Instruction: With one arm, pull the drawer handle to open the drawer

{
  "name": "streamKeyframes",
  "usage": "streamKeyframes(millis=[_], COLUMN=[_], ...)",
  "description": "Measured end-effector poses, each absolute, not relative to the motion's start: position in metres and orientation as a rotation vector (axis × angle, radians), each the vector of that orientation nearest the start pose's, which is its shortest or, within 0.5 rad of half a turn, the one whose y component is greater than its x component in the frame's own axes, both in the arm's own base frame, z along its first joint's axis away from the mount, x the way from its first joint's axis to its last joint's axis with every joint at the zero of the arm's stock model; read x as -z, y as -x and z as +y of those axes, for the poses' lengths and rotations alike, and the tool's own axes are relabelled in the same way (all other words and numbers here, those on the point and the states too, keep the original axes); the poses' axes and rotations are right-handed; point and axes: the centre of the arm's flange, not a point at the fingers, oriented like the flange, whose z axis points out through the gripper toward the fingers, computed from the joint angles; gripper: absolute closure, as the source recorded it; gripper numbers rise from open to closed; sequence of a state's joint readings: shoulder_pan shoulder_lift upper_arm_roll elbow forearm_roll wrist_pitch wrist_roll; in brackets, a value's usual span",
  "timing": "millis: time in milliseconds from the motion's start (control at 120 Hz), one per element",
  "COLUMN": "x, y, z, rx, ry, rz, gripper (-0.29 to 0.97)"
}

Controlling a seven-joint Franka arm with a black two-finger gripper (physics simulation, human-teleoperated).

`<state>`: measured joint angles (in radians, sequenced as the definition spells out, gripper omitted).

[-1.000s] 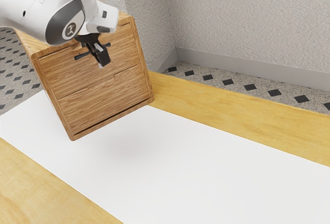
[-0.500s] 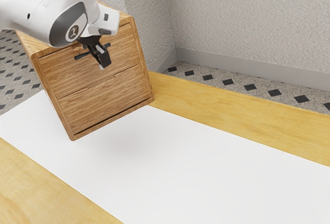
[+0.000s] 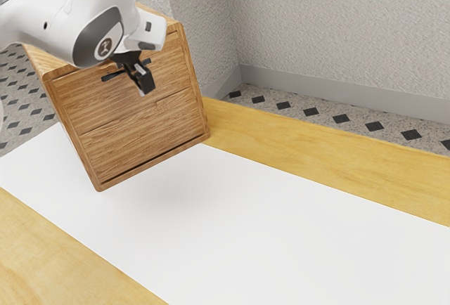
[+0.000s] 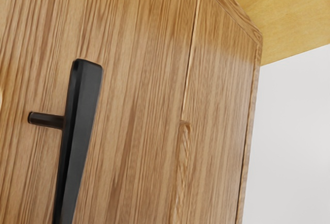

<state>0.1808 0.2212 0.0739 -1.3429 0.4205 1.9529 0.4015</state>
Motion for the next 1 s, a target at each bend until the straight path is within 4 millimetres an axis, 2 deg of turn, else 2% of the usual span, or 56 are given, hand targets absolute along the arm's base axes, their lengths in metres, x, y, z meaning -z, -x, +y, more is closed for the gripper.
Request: streamKeyframes(millis=[567,875,1000], x=[-0.646,-0.635,-0.633], y=[-0.631,-0.631,-0.633], z=[0.184,0.187,0.181], rx=[0.338,0.325,0.332], ry=[2.591,2.601,2.607], rz=[0.3,0.297,0.304], gripper=[0.0,-0.01,0.0])
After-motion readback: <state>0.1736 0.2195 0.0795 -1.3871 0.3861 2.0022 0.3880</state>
